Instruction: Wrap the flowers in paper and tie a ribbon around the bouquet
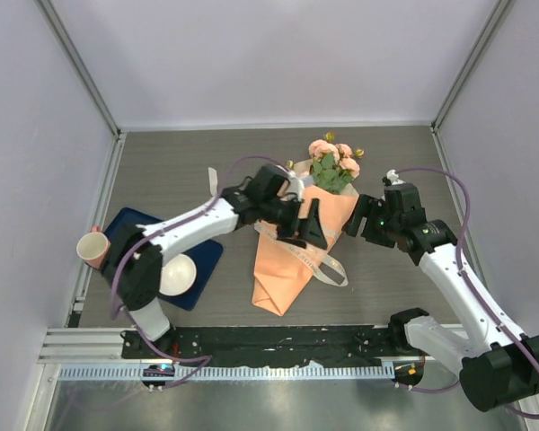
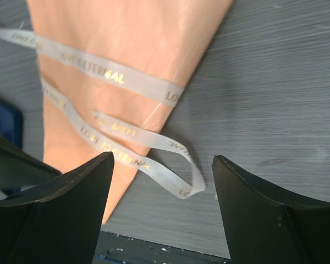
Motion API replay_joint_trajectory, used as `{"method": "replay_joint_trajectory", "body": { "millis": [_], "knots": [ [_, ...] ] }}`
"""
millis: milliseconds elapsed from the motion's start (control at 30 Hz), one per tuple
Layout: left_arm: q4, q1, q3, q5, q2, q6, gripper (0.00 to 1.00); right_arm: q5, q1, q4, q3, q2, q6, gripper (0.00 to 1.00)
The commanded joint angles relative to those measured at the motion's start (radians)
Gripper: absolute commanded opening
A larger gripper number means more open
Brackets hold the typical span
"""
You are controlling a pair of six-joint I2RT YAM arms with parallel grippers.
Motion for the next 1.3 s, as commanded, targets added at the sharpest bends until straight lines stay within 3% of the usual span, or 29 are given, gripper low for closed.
{"method": "replay_joint_trajectory", "body": {
  "millis": [0, 67, 167, 267, 367, 500, 633, 833, 967, 1067, 1133, 1267],
  "knots": [
    [-0.024, 0.248, -0.145, 0.103, -0.242, -0.007, 0.93, -0.193, 0.047, 0.112, -0.064, -0.031, 0.037, 0.80],
    [-0.029, 0.421, -0.232, 0.010, -0.282, -0.056, 0.98, -0.155, 0.102, 0.106, -0.087, 0.019, 0.074, 0.80],
    [-0.050, 0.592, -0.280, -0.152, -0.290, -0.193, 1.00, 0.010, 0.255, 0.097, -0.103, 0.051, 0.135, 0.82],
    [0.016, 0.666, -0.294, -0.237, -0.220, -0.312, 1.00, 0.161, 0.271, 0.049, -0.121, 0.059, 0.225, 0.82],
    [-0.053, 0.672, -0.204, -0.325, -0.097, -0.337, 1.00, 0.230, 0.271, 0.049, -0.155, 0.056, 0.269, 0.83],
    [-0.059, 0.671, -0.114, -0.443, 0.026, -0.302, 1.00, 0.183, 0.272, 0.118, -0.167, 0.148, 0.210, 0.82],
    [-0.134, 0.626, -0.033, -0.514, 0.041, -0.138, 0.98, 0.166, 0.274, 0.173, -0.160, 0.196, 0.135, 0.77],
    [-0.001, 0.554, -0.182, -0.338, -0.150, 0.051, 0.87, 0.102, 0.274, 0.198, -0.198, 0.223, 0.100, 0.73],
    [-0.064, 0.482, -0.042, -0.160, -0.103, 0.152, 0.84, 0.086, 0.272, 0.195, -0.197, 0.289, 0.106, 0.67],
    [-0.061, 0.416, 0.048, -0.100, -0.039, 0.187, 0.80, 0.091, 0.274, 0.219, -0.209, 0.311, 0.109, 0.56],
    [-0.055, 0.384, 0.102, -0.037, 0.021, 0.189, 0.74, 0.094, 0.274, 0.239, -0.218, 0.309, 0.111, 0.43],
    [0.017, 0.369, 0.098, 0.023, 0.060, 0.114, 0.64, 0.089, 0.274, 0.270, -0.239, 0.283, 0.117, 0.31]
  ]
}}
